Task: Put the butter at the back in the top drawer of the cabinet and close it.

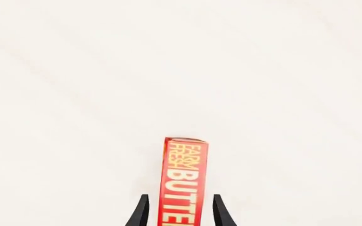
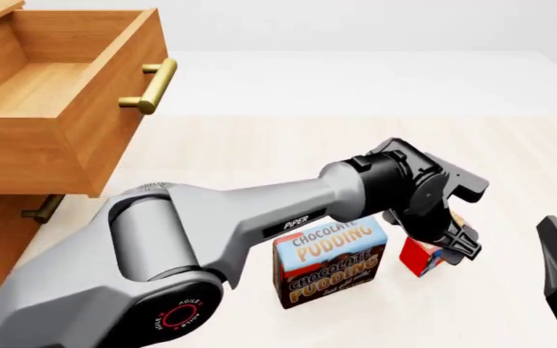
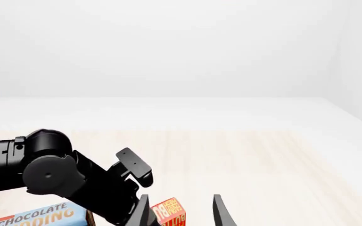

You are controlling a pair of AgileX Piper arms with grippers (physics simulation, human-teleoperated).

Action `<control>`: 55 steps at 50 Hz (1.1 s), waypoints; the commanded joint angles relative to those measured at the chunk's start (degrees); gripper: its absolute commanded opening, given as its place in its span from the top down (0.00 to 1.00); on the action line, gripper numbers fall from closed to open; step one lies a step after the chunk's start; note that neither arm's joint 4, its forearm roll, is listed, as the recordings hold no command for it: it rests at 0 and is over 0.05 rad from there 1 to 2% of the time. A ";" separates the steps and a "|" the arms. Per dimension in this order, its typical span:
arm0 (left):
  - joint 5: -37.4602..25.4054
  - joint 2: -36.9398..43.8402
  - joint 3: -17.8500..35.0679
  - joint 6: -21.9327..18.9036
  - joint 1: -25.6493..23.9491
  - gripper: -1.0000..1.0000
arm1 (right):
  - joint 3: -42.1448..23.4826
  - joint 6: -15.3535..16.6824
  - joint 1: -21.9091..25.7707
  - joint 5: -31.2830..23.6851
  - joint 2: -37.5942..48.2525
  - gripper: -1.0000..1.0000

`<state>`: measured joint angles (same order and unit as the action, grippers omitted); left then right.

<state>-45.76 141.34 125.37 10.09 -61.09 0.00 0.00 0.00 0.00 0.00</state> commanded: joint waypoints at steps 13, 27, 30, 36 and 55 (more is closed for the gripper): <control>-0.26 2.19 1.61 0.56 -0.16 0.00 | 0.00 0.00 0.00 0.00 0.00 0.00; -0.50 3.67 2.79 1.32 -0.45 0.00 | 0.00 0.00 0.00 0.00 0.00 0.00; -0.61 3.92 3.08 1.42 -0.42 0.00 | 0.00 0.00 0.00 0.00 0.00 0.00; -0.76 4.48 3.59 1.58 -0.51 0.00 | 0.00 0.00 0.00 0.00 0.00 0.00; -1.28 6.12 5.00 2.35 -0.81 0.00 | 0.00 0.00 0.00 0.00 0.00 0.00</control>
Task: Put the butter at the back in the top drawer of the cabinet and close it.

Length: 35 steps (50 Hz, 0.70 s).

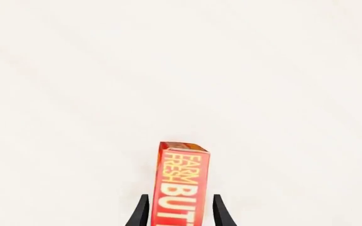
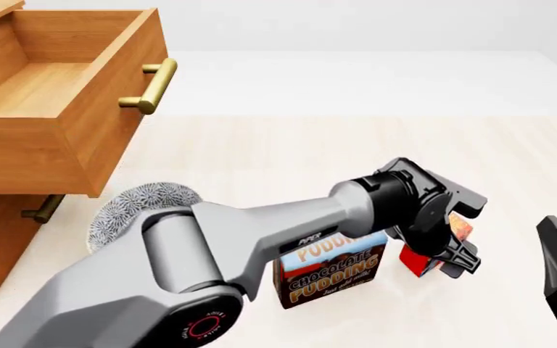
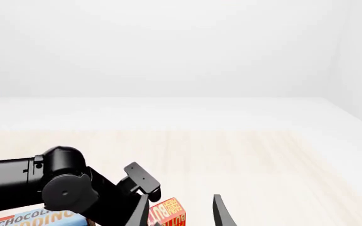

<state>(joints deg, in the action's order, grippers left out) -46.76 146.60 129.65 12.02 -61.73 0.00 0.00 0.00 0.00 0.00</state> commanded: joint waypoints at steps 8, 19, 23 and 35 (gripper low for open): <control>-1.16 2.41 2.33 0.71 -0.10 1.00 | 0.00 0.00 0.00 0.00 0.00 0.00; -1.24 2.12 2.64 0.59 -0.19 1.00 | 0.00 0.00 0.00 0.00 0.00 0.00; -0.94 1.12 2.15 -0.09 0.12 1.00 | 0.00 0.00 0.00 0.00 0.00 0.00; 0.85 -2.29 -0.33 -0.79 -0.46 1.00 | 0.00 0.00 0.00 0.00 0.00 0.00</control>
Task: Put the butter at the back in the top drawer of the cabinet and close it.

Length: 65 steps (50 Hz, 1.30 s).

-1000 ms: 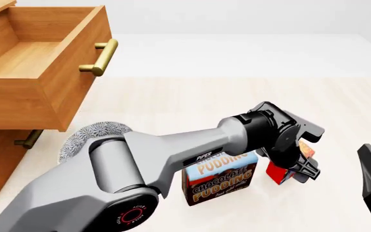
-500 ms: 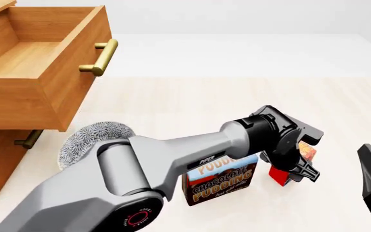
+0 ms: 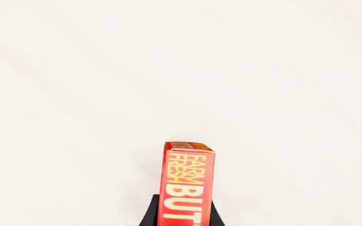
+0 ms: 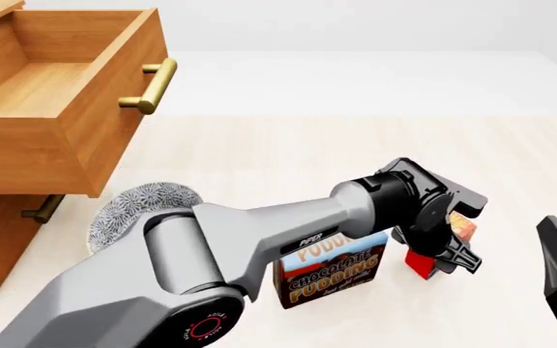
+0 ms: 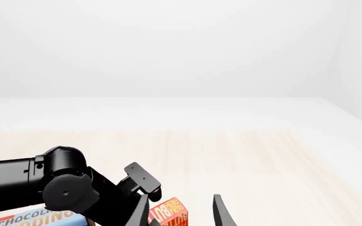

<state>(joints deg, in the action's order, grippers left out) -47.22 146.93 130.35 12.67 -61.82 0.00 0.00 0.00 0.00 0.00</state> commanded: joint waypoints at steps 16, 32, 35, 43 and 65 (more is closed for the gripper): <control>3.50 -6.73 -3.31 -1.15 -1.75 1.00 | 0.00 0.00 0.00 0.00 0.00 0.00; 5.21 -11.05 -6.30 -1.04 -2.82 1.00 | 0.00 0.00 0.00 0.00 0.00 0.00; 5.39 -12.42 -7.19 -1.30 -2.53 1.00 | 0.00 0.00 0.00 0.00 0.00 0.00; 6.17 -16.13 -10.22 -2.37 -1.57 1.00 | 0.00 0.00 0.00 0.00 0.00 0.00; 6.99 -28.24 -18.89 -8.88 1.99 1.00 | 0.00 0.00 0.00 0.00 0.00 0.00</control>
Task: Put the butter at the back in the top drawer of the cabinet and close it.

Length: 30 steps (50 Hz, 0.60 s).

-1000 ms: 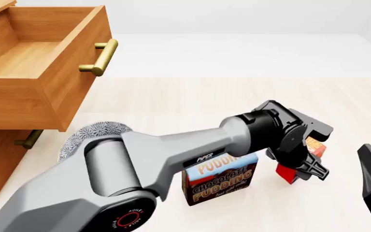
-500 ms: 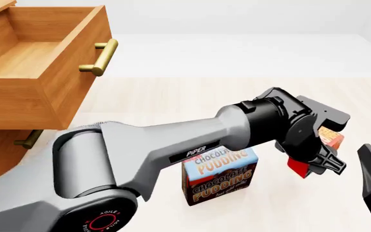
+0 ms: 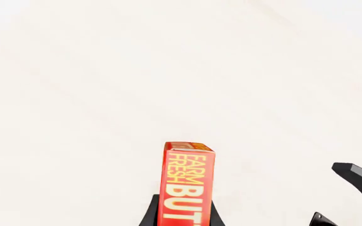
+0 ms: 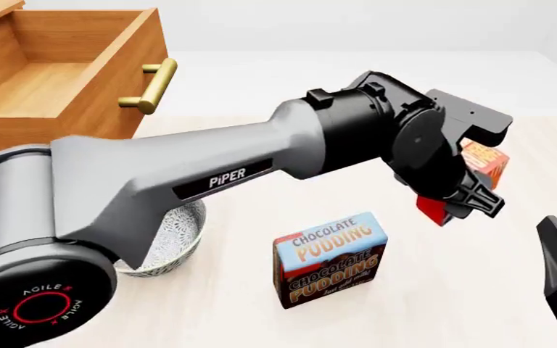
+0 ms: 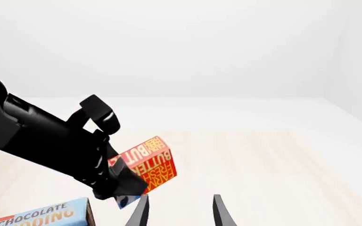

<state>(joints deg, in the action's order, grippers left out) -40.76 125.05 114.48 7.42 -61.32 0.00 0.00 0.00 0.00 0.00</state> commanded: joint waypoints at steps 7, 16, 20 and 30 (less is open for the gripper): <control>0.49 -9.45 -4.87 -4.97 2.26 1.00 | 0.00 0.00 0.00 0.00 0.00 0.00; 1.09 -13.99 -8.25 -6.20 2.96 1.00 | 0.00 0.00 0.00 0.00 0.00 0.00; 0.85 -15.72 -8.82 -6.21 3.04 1.00 | 0.00 0.00 0.00 0.00 0.00 0.00; -0.18 -20.14 -10.27 -6.54 3.71 1.00 | 0.00 0.00 0.00 0.00 0.00 0.00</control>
<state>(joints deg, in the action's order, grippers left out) -40.56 110.05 105.21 2.54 -58.40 0.00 0.00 0.00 0.00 0.00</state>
